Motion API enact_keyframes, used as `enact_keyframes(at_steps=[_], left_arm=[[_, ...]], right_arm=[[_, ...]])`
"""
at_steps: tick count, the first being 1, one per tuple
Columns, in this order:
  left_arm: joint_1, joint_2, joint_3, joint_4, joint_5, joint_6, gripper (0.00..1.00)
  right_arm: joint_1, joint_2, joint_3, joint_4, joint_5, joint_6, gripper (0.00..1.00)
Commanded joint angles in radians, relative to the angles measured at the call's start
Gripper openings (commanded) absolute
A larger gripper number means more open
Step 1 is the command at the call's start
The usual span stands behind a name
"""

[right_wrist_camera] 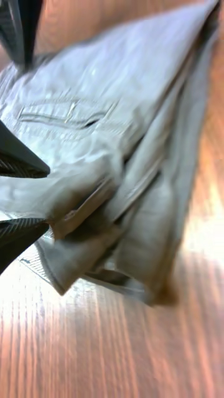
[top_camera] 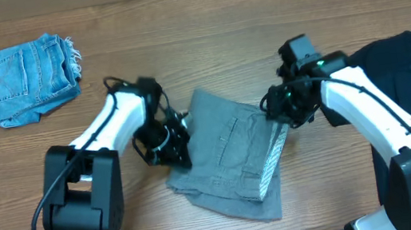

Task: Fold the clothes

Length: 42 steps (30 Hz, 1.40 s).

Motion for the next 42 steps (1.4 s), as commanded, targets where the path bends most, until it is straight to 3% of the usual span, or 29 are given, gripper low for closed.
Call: enact_keyframes(at_steps=[1,4,7,10,13,15,18,24,26,33,35,36,42], left_arm=[[-0.006,-0.005,-0.093,0.090,-0.165,-0.222,0.04],[-0.003,-0.004,-0.145,0.217,-0.317,-0.362,0.04],[0.018,-0.002,-0.150,0.379,-0.424,-0.396,0.04],[0.040,-0.003,-0.128,0.550,-0.407,-0.359,0.04],[0.054,-0.003,-0.052,0.621,-0.356,-0.354,0.05],[0.057,-0.003,0.019,0.609,-0.330,-0.336,0.09],[0.058,-0.003,0.175,0.505,-0.300,-0.296,0.24],[0.058,-0.003,0.441,0.100,-0.253,-0.280,0.66],[0.062,-0.003,0.475,-0.037,-0.255,-0.280,0.78],[0.069,-0.002,0.382,-0.191,-0.252,-0.280,0.78],[0.069,-0.002,0.320,-0.172,-0.238,-0.281,0.88],[0.068,-0.002,0.281,-0.151,-0.211,-0.281,1.00],[0.073,-0.002,0.046,0.054,-0.022,-0.295,1.00]], right_arm=[[-0.003,-0.032,0.032,-0.005,-0.026,-0.018,0.26],[0.001,-0.032,0.032,-0.009,-0.026,-0.018,0.27],[0.014,-0.032,0.032,-0.008,-0.029,-0.018,0.29],[0.039,-0.030,0.030,-0.004,-0.028,-0.018,0.30],[0.061,-0.027,0.015,0.021,-0.028,-0.018,0.31],[0.077,-0.026,-0.009,0.052,-0.027,-0.010,0.32],[0.100,-0.020,-0.048,0.106,0.003,0.033,0.32],[0.105,-0.012,-0.147,0.258,0.009,0.045,0.31],[0.105,0.010,-0.195,0.294,0.024,0.097,0.23],[0.104,0.096,-0.213,0.302,-0.023,0.118,0.22],[0.104,0.105,-0.213,0.307,-0.033,0.119,0.22],[0.105,0.106,-0.213,0.307,-0.033,0.119,0.22],[0.105,0.106,-0.213,0.307,-0.032,0.118,0.21]])
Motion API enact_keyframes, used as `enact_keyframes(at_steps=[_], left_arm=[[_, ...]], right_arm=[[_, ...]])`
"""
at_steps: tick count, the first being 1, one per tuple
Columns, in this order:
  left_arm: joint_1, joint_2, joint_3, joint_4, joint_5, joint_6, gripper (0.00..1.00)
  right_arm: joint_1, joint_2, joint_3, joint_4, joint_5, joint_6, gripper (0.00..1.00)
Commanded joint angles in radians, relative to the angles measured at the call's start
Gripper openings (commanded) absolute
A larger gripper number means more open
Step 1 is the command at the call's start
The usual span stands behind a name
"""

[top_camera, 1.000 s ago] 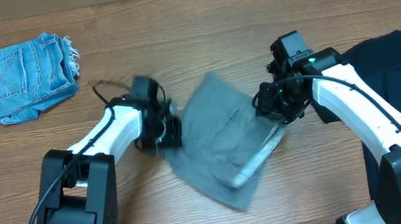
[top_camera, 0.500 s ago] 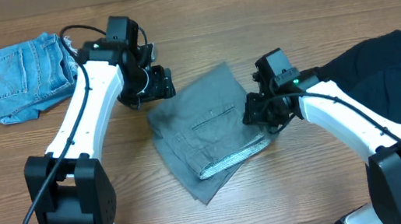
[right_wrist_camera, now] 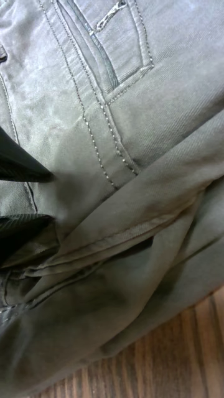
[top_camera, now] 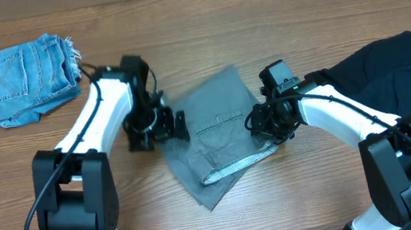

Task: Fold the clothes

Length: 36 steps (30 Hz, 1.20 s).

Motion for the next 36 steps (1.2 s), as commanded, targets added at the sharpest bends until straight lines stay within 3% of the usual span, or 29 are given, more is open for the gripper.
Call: enact_keyframes(at_steps=[1,6,14,15,17,19,24,29,36], left_arm=[[0.012,-0.002,-0.144,0.108,0.151,-0.026,1.00],[0.009,-0.003,-0.281,0.332,0.267,-0.160,1.00],[-0.026,-0.002,-0.485,0.644,0.295,-0.467,1.00],[-0.026,-0.002,-0.520,0.701,0.309,-0.486,0.93],[-0.026,-0.002,-0.539,0.740,0.320,-0.485,0.71],[-0.028,-0.002,-0.541,0.753,0.320,-0.478,0.56],[-0.030,-0.003,-0.540,0.780,0.376,-0.366,0.08],[0.008,-0.028,-0.498,0.716,0.378,-0.250,0.04],[0.135,-0.159,-0.222,0.370,0.315,-0.020,0.04]], right_arm=[[0.002,0.014,-0.014,-0.002,-0.005,0.007,0.21],[0.002,0.014,-0.014,-0.001,-0.005,0.003,0.21],[0.002,0.014,-0.014,0.002,-0.005,0.003,0.20],[0.002,0.014,-0.014,0.000,-0.005,0.003,0.20],[0.002,0.014,-0.014,0.000,-0.005,0.003,0.20],[0.002,0.014,-0.014,-0.004,-0.005,0.003,0.19],[0.002,0.013,-0.013,-0.023,-0.005,0.003,0.15],[-0.007,-0.041,0.030,-0.124,-0.001,-0.010,0.12],[-0.039,-0.251,0.188,-0.288,-0.001,-0.065,0.14]])
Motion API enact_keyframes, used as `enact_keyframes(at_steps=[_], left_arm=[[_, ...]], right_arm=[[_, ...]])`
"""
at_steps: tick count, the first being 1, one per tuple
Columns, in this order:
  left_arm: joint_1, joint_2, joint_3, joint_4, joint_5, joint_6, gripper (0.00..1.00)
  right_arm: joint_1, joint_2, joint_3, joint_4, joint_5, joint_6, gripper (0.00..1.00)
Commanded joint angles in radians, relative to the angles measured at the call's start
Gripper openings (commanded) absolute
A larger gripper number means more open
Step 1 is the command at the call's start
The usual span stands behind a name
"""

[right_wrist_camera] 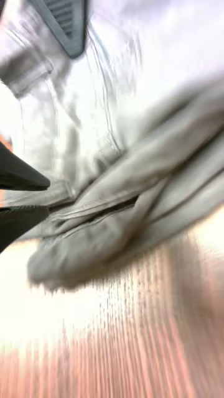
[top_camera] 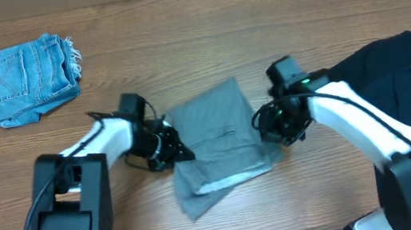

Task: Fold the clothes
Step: 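Carry the folded shorts with the left gripper onto the denim at upper left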

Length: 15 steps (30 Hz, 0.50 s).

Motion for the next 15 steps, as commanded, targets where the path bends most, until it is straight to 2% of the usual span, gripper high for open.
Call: enact_keyframes(at_steps=[1,7,11,15], left_arm=[[0.091,-0.112,0.201,-0.082,-0.052,0.173,0.04],[0.216,-0.136,0.484,-0.096,-0.016,0.142,0.04],[0.291,-0.136,0.588,0.013,-0.060,0.079,0.04],[0.369,-0.129,0.603,0.142,-0.127,0.035,0.04]], right_arm=[[-0.015,-0.141,0.115,-0.027,0.006,-0.029,0.15],[-0.015,-0.213,0.156,-0.034,0.006,-0.027,0.17],[-0.015,-0.210,0.156,-0.055,0.006,-0.024,0.17],[-0.015,-0.210,0.156,-0.063,0.006,-0.024,0.16]])
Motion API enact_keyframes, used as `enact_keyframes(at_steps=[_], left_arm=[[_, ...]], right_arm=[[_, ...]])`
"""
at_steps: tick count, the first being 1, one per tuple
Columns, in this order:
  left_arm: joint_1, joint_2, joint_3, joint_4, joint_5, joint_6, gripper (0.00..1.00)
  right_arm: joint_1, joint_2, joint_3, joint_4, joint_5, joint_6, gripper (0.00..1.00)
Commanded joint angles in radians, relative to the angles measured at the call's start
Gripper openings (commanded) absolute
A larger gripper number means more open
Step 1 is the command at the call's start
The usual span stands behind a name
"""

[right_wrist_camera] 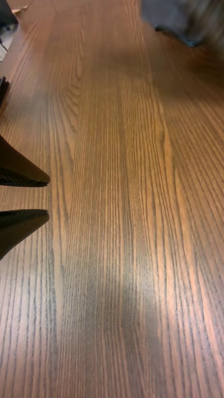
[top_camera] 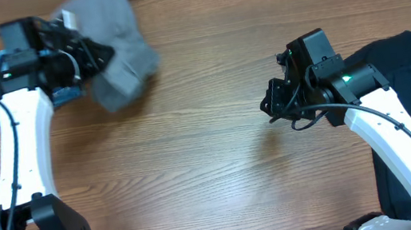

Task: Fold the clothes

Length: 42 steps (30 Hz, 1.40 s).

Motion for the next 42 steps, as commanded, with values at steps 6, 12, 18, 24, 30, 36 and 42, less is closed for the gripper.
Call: enact_keyframes(at_steps=[6,12,18,24,30,36,42], left_arm=[[0.146,0.082,0.030,0.283,-0.093,-0.122,0.04],[0.236,0.187,0.030,0.348,-0.098,-0.151,0.04],[0.343,0.241,0.030,0.318,-0.150,-0.141,0.28],[0.442,0.241,0.031,0.250,-0.115,-0.115,1.00],[0.558,0.175,0.047,0.070,-0.084,-0.092,1.00],[0.613,0.034,0.061,-0.151,-0.140,0.047,1.00],[0.522,-0.179,0.090,-0.196,0.051,0.292,1.00]], right_arm=[[-0.002,-0.002,0.006,-0.010,0.005,-0.006,0.16],[-0.002,-0.002,0.006,-0.029,0.005,-0.006,0.16],[-0.002,-0.002,0.006,-0.036,0.005,-0.006,0.16],[-0.002,-0.002,0.006,-0.048,0.005,-0.006,0.16],[-0.002,-0.002,0.006,-0.047,0.005,-0.006,0.16],[-0.002,-0.002,0.008,-0.046,0.006,-0.029,0.16],[-0.002,-0.038,0.058,-0.071,0.110,-0.053,0.16]])
